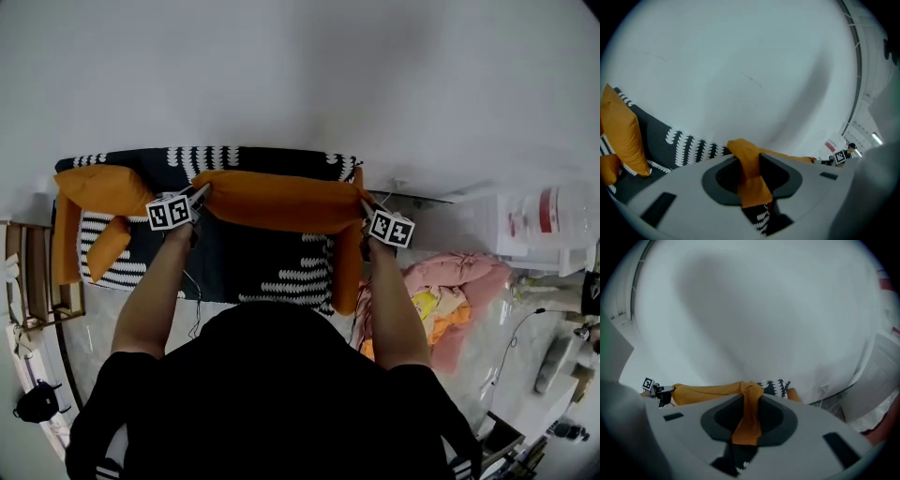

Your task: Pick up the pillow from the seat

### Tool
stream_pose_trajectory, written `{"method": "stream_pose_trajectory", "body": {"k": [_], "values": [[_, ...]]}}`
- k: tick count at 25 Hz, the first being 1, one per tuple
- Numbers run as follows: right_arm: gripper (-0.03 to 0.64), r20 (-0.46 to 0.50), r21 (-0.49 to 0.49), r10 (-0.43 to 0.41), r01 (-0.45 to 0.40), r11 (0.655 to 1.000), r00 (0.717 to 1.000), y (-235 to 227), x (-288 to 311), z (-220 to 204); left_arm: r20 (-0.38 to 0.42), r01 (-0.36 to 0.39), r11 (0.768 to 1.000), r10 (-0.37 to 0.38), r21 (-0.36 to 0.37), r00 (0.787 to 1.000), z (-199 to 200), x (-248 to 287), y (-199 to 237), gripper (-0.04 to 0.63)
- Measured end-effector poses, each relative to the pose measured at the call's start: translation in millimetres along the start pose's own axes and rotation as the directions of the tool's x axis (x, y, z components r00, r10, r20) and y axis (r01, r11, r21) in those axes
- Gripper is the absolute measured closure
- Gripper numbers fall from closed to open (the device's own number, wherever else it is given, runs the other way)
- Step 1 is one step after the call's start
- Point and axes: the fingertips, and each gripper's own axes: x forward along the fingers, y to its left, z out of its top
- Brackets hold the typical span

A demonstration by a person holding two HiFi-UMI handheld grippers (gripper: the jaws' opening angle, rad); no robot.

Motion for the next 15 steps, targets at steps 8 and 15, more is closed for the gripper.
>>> {"method": "stream_pose_trajectory", "body": {"k": [8,15], "values": [[0.546,0.059,0.004,0.006,-0.006,1.000,0.998,9.3,-38.6,9.5,0.010,0.054,0.999,-0.054,0.008,0.998,9.6,-21.9,-22.8,0.480],[0.548,0.095,-0.019,0.017,-0.015,1.000,0.995,23.7,-68.2,17.9,0.023,0.088,0.995,-0.089,0.039,0.996,22.9,-40.5,-37.7,0.480]]}}
